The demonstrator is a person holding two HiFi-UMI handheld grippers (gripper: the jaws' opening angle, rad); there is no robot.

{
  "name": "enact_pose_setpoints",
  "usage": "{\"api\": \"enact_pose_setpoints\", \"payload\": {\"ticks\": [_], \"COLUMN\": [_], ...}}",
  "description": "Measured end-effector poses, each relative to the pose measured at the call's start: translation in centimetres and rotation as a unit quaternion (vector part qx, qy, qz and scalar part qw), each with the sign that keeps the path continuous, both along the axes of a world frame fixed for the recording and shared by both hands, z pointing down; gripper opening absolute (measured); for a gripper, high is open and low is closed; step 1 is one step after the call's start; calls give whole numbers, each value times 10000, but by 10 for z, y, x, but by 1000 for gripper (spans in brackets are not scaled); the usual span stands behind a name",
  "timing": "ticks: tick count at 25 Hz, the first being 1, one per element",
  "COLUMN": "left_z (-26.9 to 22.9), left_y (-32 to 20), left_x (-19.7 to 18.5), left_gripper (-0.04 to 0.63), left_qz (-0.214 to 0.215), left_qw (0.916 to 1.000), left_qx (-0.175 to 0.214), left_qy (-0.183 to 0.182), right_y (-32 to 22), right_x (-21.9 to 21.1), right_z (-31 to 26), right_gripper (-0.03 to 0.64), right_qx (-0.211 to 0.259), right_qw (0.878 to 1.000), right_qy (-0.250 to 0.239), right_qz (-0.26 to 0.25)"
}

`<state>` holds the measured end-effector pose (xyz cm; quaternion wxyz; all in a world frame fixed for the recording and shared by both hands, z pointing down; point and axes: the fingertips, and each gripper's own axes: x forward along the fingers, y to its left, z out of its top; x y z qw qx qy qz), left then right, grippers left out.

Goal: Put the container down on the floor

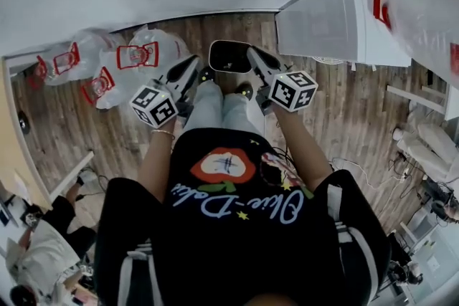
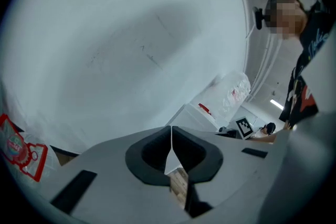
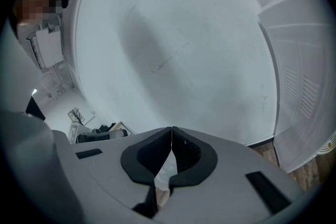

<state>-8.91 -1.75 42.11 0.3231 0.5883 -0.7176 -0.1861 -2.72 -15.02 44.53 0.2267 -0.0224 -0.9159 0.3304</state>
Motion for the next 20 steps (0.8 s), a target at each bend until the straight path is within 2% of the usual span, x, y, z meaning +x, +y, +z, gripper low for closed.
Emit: {"api": "enact_pose_setpoints", "payload": {"ticks": [8, 13, 17, 20], "left_z": [-45, -67, -91, -112], "left_y": [0, 0, -7, -16], "left_x": [5, 3, -2, -6], "left_gripper": [9, 9, 9, 9], "left_qz": [191, 233, 232, 161], "left_qw": [9969, 9940, 9907, 9851], "left_qx": [-158, -133, 21, 248], "left_qy": [-748, -1057, -1344, -1694], "right_y": [4, 4, 3, 1], "right_x": [-6, -9, -14, -19], "right_z": [-48, -76, -104, -123], "right_gripper": [0, 0, 0, 0], "right_qx": [449, 649, 958, 1185], "right_qw": [9979, 9954, 9904, 9858], "right_qy": [-428, -683, -954, -1147], "right_qz": [-195, -188, -278, -326]}}
